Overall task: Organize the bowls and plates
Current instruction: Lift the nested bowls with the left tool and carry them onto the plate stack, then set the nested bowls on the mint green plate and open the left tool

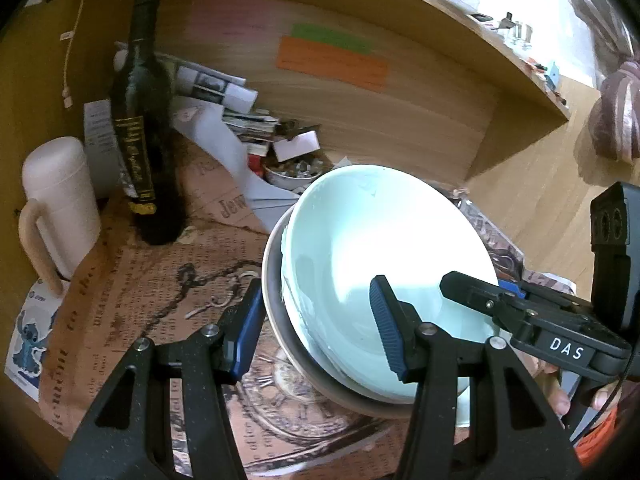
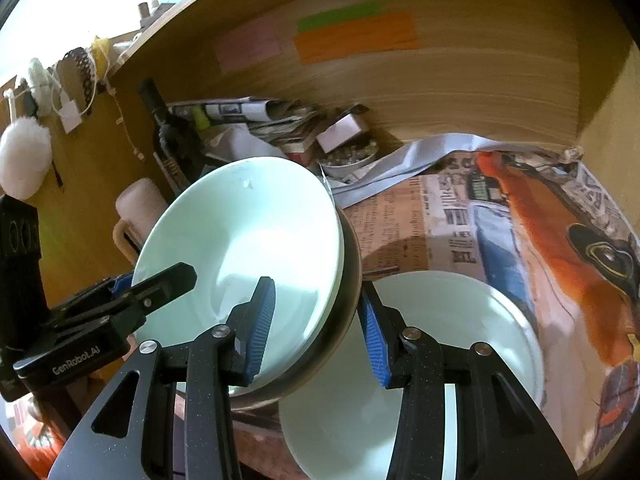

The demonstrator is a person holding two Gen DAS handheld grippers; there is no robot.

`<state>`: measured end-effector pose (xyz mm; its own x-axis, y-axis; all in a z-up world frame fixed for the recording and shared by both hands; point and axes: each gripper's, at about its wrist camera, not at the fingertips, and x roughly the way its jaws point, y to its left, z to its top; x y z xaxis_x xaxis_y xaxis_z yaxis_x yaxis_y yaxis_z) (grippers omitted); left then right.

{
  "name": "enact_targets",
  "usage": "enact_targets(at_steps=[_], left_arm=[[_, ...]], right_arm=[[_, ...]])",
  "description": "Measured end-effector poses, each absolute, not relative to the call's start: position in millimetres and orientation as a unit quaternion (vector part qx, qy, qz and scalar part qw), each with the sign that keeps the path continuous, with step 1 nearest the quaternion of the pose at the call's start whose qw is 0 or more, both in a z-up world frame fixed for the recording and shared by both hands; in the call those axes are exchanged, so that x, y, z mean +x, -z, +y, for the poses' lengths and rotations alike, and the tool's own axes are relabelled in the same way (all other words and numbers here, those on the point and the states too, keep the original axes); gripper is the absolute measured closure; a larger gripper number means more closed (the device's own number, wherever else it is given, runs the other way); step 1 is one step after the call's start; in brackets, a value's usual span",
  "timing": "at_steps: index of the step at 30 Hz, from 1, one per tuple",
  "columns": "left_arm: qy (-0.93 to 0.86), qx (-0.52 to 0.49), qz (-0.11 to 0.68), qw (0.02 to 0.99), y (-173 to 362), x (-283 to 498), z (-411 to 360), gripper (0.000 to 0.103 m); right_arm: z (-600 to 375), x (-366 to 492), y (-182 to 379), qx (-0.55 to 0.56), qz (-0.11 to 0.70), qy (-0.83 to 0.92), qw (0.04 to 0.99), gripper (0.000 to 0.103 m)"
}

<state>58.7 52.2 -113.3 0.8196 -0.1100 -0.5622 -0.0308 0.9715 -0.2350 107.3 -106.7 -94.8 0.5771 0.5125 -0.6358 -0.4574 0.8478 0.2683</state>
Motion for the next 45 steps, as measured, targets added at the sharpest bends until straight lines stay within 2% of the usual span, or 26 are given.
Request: enact_targets(at_steps=[25, 45], left_arm=[[0.091, -0.088, 0.318, 0.94, 108.2, 72.2, -27.5, 0.05], [0.103, -0.076, 0.355, 0.926, 136.4, 92.2, -50.8, 0.05]], right_arm=[[-189.2, 85.6, 92.8, 0.071, 0.366, -0.208, 0.904, 0.064], [-207.5, 98.7, 123.1, 0.101, 0.4, -0.187, 0.892, 0.064]])
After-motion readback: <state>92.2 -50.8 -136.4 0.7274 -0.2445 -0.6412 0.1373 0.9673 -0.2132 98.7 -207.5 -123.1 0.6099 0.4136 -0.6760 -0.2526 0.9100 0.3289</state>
